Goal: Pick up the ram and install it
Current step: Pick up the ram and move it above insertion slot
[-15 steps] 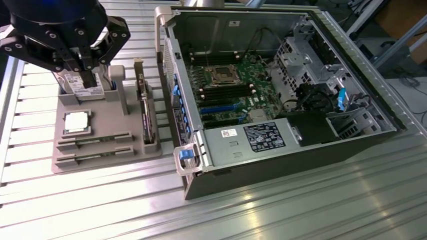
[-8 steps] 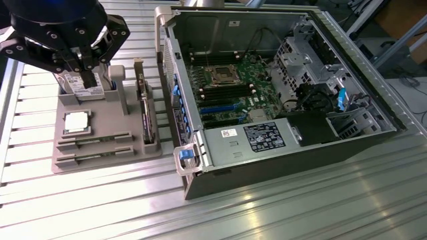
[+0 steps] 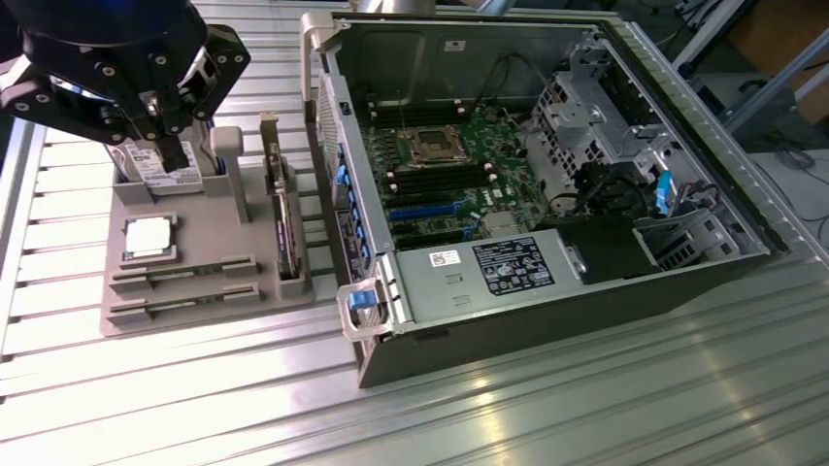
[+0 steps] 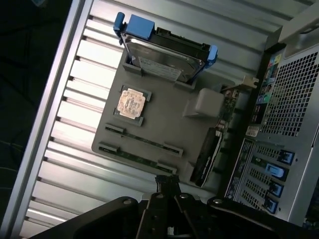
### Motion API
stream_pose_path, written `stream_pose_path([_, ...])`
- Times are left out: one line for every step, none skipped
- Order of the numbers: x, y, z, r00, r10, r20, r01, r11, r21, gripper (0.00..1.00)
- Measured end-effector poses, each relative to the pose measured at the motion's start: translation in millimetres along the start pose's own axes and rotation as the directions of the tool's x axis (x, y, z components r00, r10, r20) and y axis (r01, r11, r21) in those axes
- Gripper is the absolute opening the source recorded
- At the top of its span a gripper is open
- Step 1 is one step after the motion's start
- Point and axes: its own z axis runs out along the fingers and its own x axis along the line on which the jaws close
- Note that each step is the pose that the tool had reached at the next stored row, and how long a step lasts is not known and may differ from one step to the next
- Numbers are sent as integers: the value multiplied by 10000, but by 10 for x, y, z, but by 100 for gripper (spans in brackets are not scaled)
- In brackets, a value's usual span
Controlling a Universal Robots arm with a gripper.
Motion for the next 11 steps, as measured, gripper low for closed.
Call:
stream_pose_path([0, 0, 0, 10000, -92, -4, 92, 10000, -2, 11])
stream_pose_path([0, 0, 0, 9998, -176, -7, 176, 9998, -4, 11])
stream_pose_path([0, 0, 0, 9997, -261, -10, 261, 9997, -6, 11])
stream_pose_path([0, 0, 0, 9993, -365, -14, 365, 9993, -9, 11])
stream_pose_path([0, 0, 0, 9990, -438, -17, 438, 9990, -11, 11])
stream_pose_path([0, 0, 0, 9984, -558, -21, 558, 9984, -14, 11])
stream_pose_path([0, 0, 0, 9976, -690, -26, 690, 9976, -18, 11])
stream_pose_path([0, 0, 0, 9969, -787, -30, 787, 9969, -20, 11])
stream_pose_path([0, 0, 0, 9961, -884, -34, 884, 9961, -22, 11])
stream_pose_path([0, 0, 0, 9954, -959, -37, 959, 9954, -24, 11])
stream_pose_path([0, 0, 0, 9941, -1085, -42, 1084, 9941, -26, 11])
